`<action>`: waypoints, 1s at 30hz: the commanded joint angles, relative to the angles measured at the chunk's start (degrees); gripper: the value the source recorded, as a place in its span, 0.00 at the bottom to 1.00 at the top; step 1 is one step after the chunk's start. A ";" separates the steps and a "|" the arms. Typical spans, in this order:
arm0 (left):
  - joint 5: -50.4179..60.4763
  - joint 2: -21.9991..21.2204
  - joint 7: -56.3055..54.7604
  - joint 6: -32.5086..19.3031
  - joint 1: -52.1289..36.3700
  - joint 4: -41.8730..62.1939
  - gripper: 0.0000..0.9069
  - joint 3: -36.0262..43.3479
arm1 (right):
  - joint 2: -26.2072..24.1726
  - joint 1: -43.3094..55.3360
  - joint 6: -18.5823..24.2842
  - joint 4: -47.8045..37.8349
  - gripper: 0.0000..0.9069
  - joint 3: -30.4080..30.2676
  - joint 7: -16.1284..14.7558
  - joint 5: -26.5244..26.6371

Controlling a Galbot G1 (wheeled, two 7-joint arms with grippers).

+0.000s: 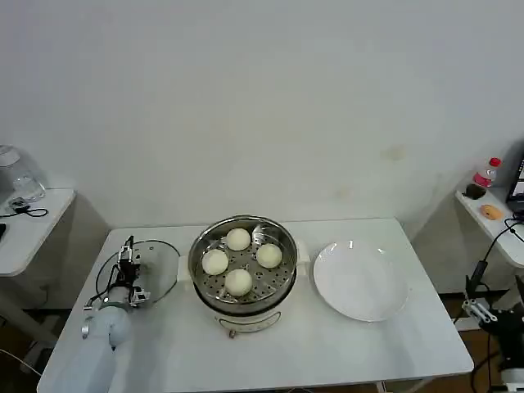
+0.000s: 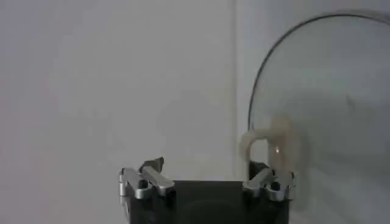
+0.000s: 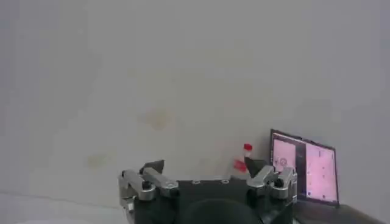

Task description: Take steamed baozi put them in steamer then cover it.

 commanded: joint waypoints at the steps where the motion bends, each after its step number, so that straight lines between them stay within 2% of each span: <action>1: 0.94 -0.01 -0.01 -0.05 -2.80 3.28 0.00 0.48 | 0.15 -0.04 0.18 -0.20 1.00 0.25 0.00 -0.05; 11: 1.70 0.62 -0.58 -0.07 0.45 -1.28 0.00 -1.75 | 0.11 0.51 0.16 0.18 1.00 -0.16 0.07 0.06; 17: 2.37 1.83 -1.86 0.89 5.74 -8.58 0.00 -4.36 | 0.14 0.56 0.24 0.62 1.00 -0.30 0.09 -0.27; 24: -0.68 5.24 -0.27 5.05 17.62 -29.18 0.00 -7.95 | -0.11 0.50 0.22 0.85 1.00 -1.17 -0.39 -0.73; 30: -6.03 8.23 6.20 10.05 26.93 -48.34 0.00 -11.62 | -0.18 1.05 0.32 0.56 1.00 -2.67 -0.78 -1.69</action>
